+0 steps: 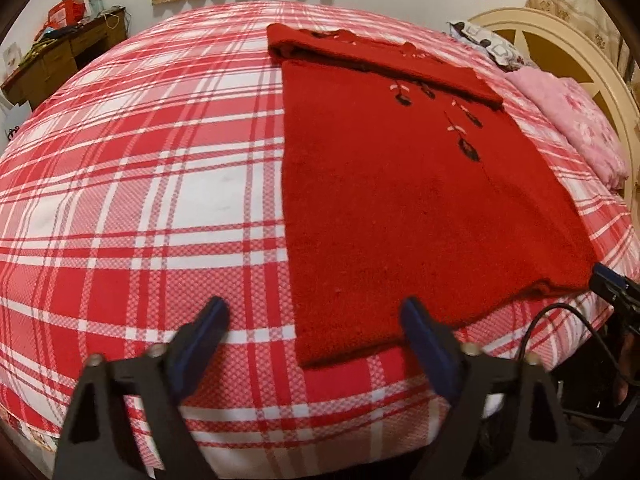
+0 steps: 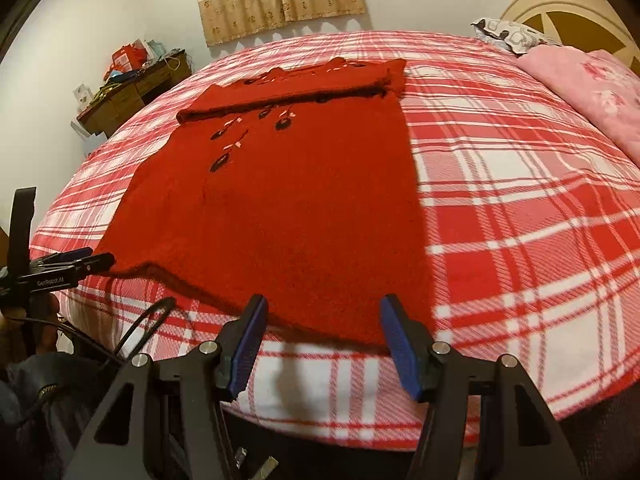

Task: Fold small clothes
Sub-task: 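Close the left gripper on the hem while the right gripper closes beside it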

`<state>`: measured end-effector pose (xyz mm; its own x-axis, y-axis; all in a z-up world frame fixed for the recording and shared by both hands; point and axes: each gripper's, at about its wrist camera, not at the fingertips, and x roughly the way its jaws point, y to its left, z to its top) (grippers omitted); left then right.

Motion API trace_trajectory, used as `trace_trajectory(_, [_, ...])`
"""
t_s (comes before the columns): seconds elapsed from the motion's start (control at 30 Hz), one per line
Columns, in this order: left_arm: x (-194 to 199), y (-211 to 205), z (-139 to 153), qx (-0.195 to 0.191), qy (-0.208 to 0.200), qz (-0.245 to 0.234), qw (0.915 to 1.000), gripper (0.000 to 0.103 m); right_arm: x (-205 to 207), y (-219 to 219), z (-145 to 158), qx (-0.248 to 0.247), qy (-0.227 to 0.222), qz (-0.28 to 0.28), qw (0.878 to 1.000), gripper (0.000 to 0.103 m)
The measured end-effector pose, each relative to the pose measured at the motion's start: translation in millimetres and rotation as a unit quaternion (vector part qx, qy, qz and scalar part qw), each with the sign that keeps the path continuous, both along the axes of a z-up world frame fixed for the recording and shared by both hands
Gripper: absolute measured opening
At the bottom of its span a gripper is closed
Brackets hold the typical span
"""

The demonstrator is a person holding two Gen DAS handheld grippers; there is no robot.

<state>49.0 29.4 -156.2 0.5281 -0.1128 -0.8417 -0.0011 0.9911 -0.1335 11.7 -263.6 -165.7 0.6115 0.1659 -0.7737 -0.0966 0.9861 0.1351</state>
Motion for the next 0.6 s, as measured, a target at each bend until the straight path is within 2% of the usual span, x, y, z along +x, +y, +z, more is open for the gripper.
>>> trace_trajectory(0.07, [-4,-1,1,-0.013,0.001,-0.003,0.9999,0.076,-1,-5,1,0.005,-0.001,-0.006,1.0,0.06])
trace_trajectory(0.2, [-5,-2,1,-0.014,0.001,-0.007,0.9999,0.067,0,-10,1,0.012,-0.002,-0.012,1.0,0.06])
trace_trajectory(0.27, [-6,-4,2,-0.013,-0.002,-0.012,0.9998,0.052,0,-9,0,0.011,-0.001,-0.011,1.0,0.06])
trace_trajectory(0.3, [-6,-5,2,-0.015,-0.002,-0.017,0.9997,0.04,-1,-9,0,0.01,-0.002,-0.011,1.0,0.06])
trace_trajectory(0.33, [-6,-7,2,-0.016,-0.003,-0.021,0.9996,0.033,-1,-9,0,0.01,-0.003,-0.011,1.0,0.06])
trace_trajectory(0.4, [-6,-9,3,-0.016,-0.005,-0.028,0.9995,0.027,-2,-10,3,0.01,-0.007,-0.013,1.0,0.06])
trace_trajectory(0.5, [-5,-11,4,-0.013,-0.007,-0.03,0.9994,0.028,-3,-14,6,0.008,-0.014,-0.022,1.0,0.06])
trace_trajectory(0.57, [-4,-11,3,-0.009,-0.005,-0.026,0.9996,0.034,-3,-17,7,0.011,-0.014,-0.027,0.999,0.06])
trace_trajectory(0.6, [-3,-11,3,-0.01,-0.004,-0.025,0.9996,0.042,-3,-19,6,0.011,-0.013,-0.031,0.999,0.06])
